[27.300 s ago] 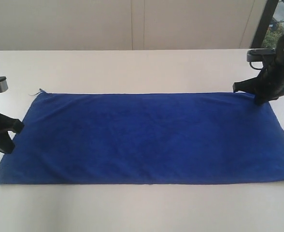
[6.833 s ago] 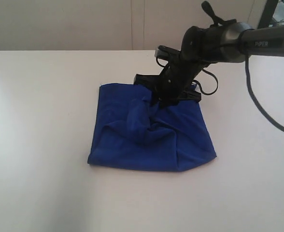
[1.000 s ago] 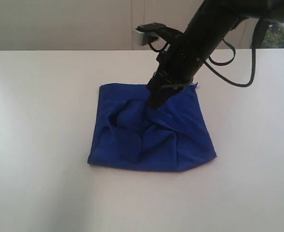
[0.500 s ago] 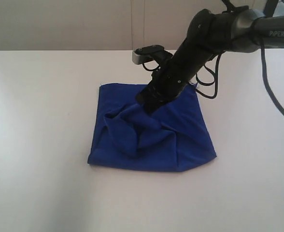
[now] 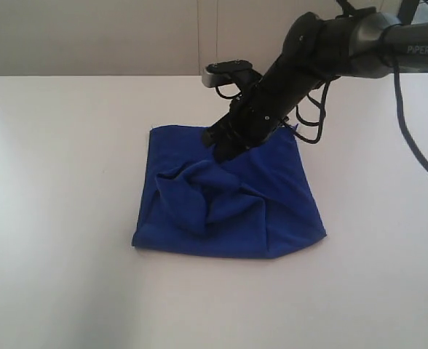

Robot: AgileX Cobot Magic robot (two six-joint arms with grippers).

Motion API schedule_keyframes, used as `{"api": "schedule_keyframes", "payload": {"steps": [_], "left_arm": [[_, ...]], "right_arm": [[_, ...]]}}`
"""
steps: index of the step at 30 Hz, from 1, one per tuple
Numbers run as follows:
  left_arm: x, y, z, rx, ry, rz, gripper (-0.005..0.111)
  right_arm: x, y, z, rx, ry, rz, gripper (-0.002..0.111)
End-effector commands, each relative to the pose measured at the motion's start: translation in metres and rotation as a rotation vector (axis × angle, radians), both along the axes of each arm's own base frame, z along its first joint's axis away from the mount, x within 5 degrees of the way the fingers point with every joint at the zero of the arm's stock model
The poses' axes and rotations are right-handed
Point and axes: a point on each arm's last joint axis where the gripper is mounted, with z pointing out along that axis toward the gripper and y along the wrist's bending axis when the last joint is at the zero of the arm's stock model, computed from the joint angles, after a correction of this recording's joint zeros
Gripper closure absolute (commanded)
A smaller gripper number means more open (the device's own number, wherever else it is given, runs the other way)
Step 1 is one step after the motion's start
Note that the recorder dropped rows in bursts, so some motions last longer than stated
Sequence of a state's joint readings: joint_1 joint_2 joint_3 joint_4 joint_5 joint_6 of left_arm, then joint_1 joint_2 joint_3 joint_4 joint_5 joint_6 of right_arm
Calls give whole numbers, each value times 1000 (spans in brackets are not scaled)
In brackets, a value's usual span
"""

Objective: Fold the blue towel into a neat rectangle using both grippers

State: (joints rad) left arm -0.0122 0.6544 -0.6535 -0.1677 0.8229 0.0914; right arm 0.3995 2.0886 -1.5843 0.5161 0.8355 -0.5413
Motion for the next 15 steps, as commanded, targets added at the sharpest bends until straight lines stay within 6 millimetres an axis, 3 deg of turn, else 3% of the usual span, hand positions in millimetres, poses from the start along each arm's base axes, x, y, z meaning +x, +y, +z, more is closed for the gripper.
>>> {"api": "schedule_keyframes", "payload": {"steps": [1,8,10,15], "left_arm": [[-2,0,0,-7,3,1,107],[-2,0,0,-7,3,1,107],[-2,0,0,-7,3,1,107],[-2,0,0,-7,3,1,107]], "right_arm": [[-2,-12,19,27,46,-97,85],[-5,-52,32,74,185,-182,85],[-5,-66,26,169,235,-262,85],[-20,-66,0,255,305,-263,74]]}}
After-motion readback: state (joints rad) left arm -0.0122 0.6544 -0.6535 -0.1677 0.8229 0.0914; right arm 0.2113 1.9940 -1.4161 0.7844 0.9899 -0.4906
